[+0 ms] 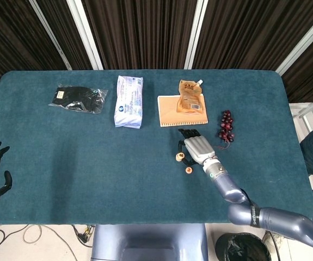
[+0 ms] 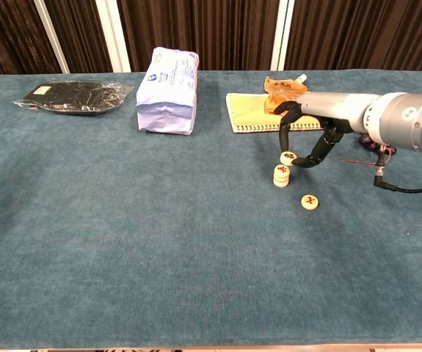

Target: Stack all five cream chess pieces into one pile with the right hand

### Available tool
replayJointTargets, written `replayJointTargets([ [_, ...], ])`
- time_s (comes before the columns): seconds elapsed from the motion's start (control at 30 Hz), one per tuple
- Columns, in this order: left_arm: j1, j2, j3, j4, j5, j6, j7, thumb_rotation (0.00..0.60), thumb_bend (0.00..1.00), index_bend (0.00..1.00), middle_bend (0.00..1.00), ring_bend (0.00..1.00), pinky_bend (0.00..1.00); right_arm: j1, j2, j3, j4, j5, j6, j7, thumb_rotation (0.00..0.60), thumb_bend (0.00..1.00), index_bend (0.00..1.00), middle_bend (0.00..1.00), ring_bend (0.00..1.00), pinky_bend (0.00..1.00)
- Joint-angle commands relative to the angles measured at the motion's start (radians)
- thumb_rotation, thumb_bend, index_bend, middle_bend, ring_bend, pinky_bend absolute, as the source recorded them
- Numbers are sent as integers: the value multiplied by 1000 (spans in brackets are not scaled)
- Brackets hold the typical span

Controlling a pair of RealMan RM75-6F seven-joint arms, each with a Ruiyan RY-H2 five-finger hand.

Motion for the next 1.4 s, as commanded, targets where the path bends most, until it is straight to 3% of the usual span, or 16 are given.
replayJointTargets([
  [0.03,0,0,-1,0,1,1,0,600,624,140,0,0,0,15,-8,-6,19,27,-5,-12,600,406,550,0,0,0],
  [0.43,-1,0,-1,1,-1,0,-2,600,624,140,0,0,0,42,-49,-17,73,68,6,-13,600,407,550,0,0,0],
  [1.4,-1,1,-1,-2,-2,-1,1,600,624,140,0,0,0,54,-63,-48,78,63,18,8,600,406,550,0,0,0],
])
